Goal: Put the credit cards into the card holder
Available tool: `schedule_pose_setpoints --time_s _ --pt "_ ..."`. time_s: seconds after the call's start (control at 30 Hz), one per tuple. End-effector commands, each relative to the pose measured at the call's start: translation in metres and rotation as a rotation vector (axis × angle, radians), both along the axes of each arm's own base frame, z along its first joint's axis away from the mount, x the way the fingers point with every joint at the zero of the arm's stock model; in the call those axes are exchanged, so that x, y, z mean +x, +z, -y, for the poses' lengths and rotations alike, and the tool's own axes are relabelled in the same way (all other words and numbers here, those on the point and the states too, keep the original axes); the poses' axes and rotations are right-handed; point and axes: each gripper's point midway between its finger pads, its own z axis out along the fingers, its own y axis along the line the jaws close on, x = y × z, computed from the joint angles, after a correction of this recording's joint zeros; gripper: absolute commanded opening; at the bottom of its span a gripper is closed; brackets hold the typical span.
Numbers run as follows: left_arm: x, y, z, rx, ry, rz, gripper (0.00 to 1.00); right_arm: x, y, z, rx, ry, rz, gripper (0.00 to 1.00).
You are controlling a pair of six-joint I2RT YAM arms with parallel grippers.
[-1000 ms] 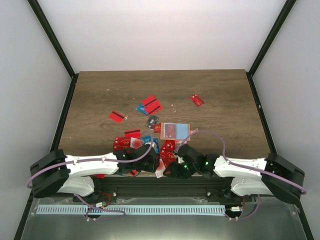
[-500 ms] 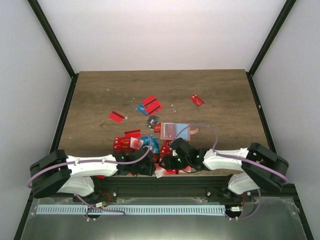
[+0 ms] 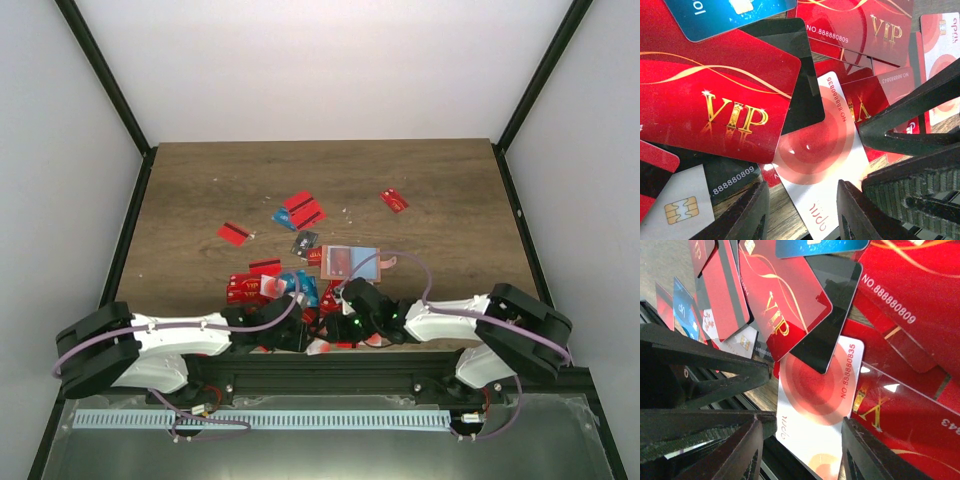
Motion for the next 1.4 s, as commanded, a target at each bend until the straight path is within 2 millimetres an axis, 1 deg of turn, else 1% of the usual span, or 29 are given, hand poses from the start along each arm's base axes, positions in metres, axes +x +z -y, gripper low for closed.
schedule_pose_setpoints --time_s 0.0,0.13,0.23,0.4,0.6,0.67,0.73,0.83,0.93,1.03,1.13,1.23,1.3,1.37 --pt "-0.022 -0.013 -0.004 -0.009 -0.034 -0.081 0.4 -0.028 -0.006 0.001 0.003 0.055 -0.078 0.46" --pt "-0.03 -0.008 -0.001 -0.045 -0.054 -0.087 0.4 -0.034 0.0 0.005 0.019 0.052 -0.101 0.46" --pt "-0.032 -0.007 -0.001 -0.052 -0.06 -0.085 0.4 -0.036 0.004 0.006 0.024 0.058 -0.107 0.46" --pt "-0.028 -0.006 -0.007 -0.027 -0.038 -0.062 0.4 -0.035 0.005 0.012 -0.007 0.043 -0.096 0.46" --pt "-0.017 -0.001 -0.022 0.027 0.027 -0.013 0.41 -0.037 0.005 0.021 -0.033 0.026 -0.102 0.47" --pt "-0.018 0.001 -0.023 0.023 0.026 -0.018 0.41 -0.038 0.002 0.023 -0.04 0.016 -0.116 0.46" --pt "-0.024 0.0 -0.022 0.01 0.009 -0.046 0.43 -0.035 0.002 0.025 -0.05 -0.002 -0.107 0.47" --pt "-0.035 -0.004 -0.021 0.0 -0.011 -0.102 0.47 -0.026 0.008 0.018 -0.036 -0.008 -0.065 0.46" --pt "-0.044 -0.007 -0.023 -0.007 -0.004 -0.156 0.5 -0.012 0.018 0.008 -0.03 -0.014 -0.001 0.45" --pt "-0.052 -0.007 -0.023 -0.021 -0.003 -0.195 0.52 0.002 0.02 0.005 -0.044 -0.027 0.046 0.44" --pt "-0.056 -0.005 -0.023 -0.036 0.009 -0.21 0.52 0.024 0.028 0.001 -0.043 -0.05 0.11 0.43" --pt "-0.058 -0.007 -0.026 -0.04 0.022 -0.221 0.52 0.043 0.031 -0.004 -0.041 -0.052 0.155 0.43" --pt "-0.059 -0.009 -0.029 -0.042 0.034 -0.223 0.52 0.052 0.032 -0.008 -0.036 -0.047 0.179 0.42" --pt "-0.059 -0.01 -0.031 -0.051 0.045 -0.223 0.52 0.059 0.029 -0.011 -0.042 -0.033 0.199 0.43"
